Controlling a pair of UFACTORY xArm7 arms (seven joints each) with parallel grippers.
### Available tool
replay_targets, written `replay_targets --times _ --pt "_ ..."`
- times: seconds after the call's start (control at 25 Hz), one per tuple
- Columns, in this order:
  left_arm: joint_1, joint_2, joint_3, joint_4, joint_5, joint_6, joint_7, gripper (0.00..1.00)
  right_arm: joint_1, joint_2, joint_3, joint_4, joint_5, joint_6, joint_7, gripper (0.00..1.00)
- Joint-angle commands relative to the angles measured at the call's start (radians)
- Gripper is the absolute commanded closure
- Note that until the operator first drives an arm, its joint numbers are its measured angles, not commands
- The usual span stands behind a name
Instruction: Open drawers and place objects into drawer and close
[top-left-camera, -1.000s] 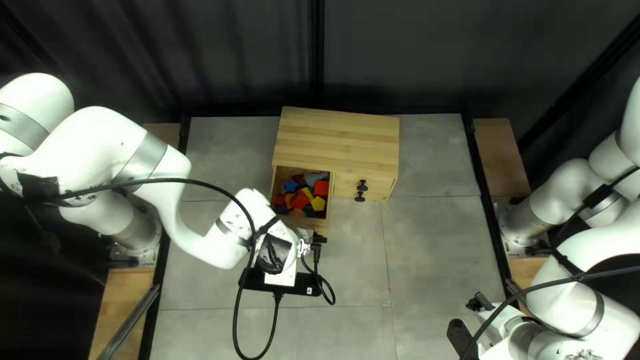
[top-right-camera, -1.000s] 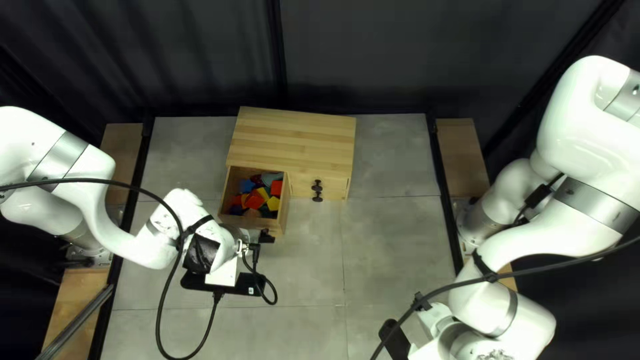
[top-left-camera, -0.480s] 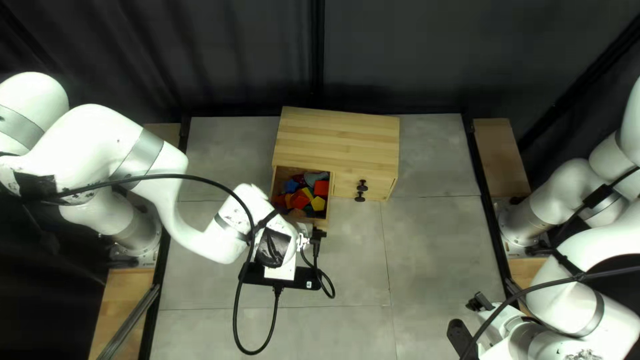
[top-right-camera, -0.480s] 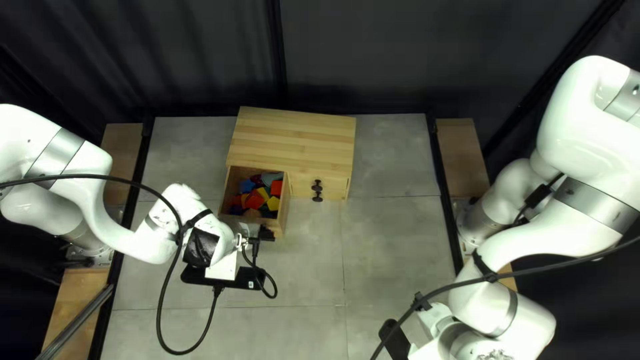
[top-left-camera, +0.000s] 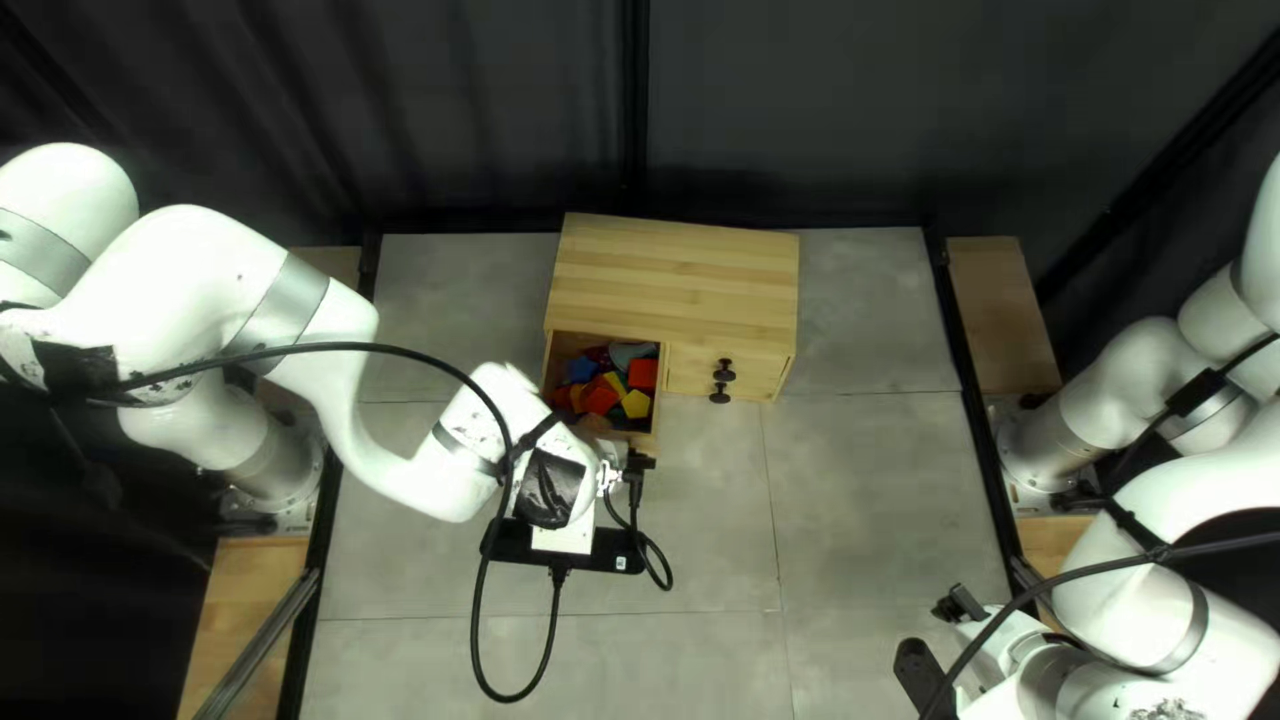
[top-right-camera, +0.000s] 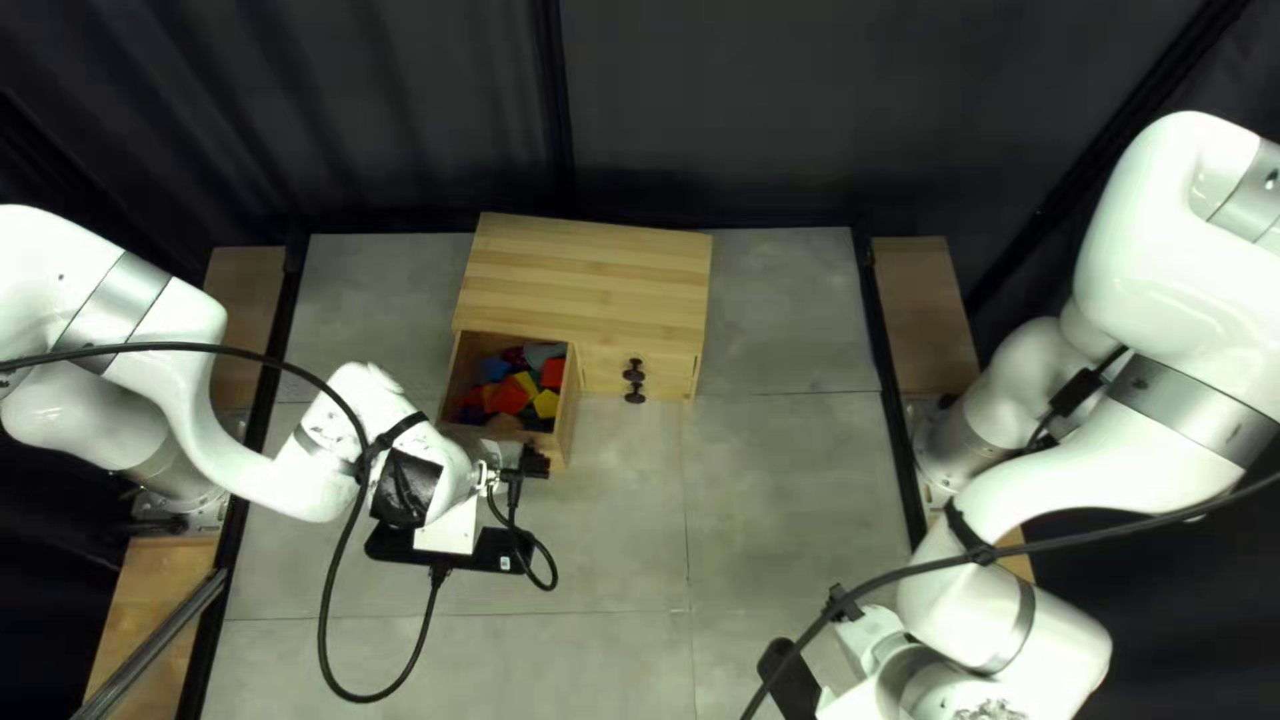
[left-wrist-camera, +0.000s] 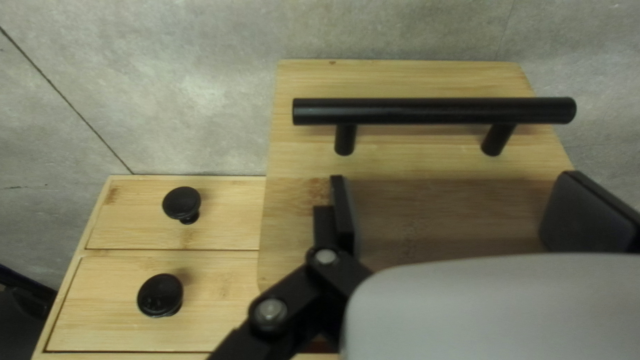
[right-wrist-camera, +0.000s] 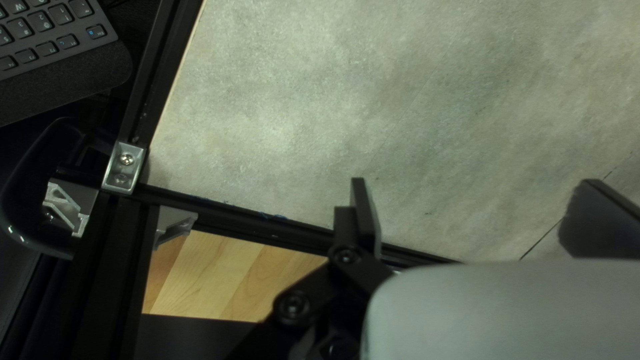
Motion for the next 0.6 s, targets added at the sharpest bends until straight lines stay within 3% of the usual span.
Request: replay_targets --times 0.04,0.6 --pt "0.002 0.001 0.002 0.002 0.002 0.0 0.001 0.0 0.0 0.0 0.0 0.0 0.0 0.0 0.0 0.0" --pt "0.002 0.003 0.008 0.006 0.01 0.002 -0.065 0.0 0.0 0.0 0.0 0.0 0.0 0.0 0.0 0.0"
